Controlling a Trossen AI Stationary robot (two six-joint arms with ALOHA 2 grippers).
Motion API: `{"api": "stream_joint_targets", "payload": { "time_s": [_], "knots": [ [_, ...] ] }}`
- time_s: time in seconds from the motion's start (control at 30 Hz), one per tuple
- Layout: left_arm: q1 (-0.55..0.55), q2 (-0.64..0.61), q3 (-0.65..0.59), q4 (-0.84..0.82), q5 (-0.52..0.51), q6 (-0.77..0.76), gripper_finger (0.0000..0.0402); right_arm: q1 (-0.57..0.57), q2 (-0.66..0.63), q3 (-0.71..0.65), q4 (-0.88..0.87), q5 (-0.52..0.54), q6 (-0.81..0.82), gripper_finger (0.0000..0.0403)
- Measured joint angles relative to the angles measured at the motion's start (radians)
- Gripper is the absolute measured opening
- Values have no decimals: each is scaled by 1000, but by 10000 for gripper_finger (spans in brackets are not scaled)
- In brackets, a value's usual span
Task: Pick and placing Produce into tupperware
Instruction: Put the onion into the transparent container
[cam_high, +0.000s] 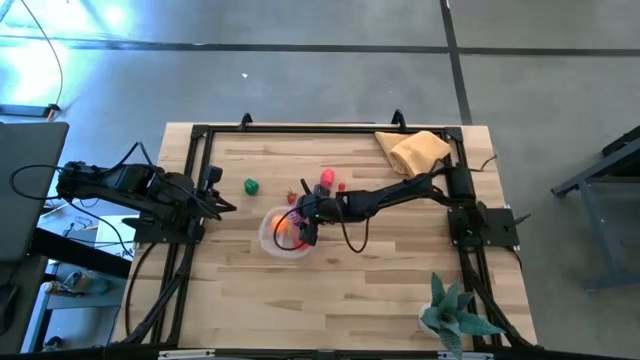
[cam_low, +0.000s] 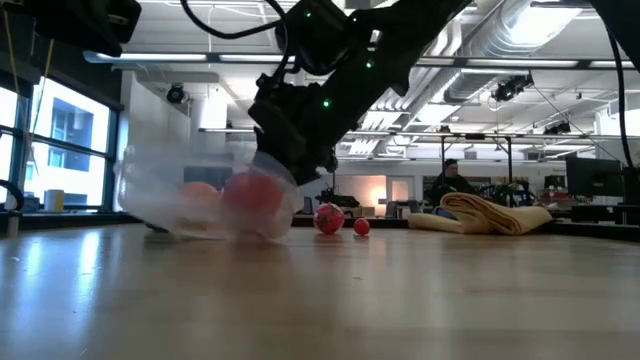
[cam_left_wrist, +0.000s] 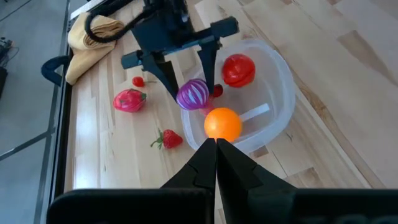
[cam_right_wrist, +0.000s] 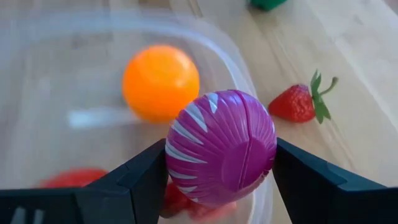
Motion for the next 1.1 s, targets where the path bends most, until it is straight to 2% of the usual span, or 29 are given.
{"api": "stream_joint_targets", "payload": {
  "time_s": [1.1],
  "knots": [
    [0, 0, 0, 0, 0, 0, 3, 16, -14, 0, -1, 9, -71, 243]
  ]
}}
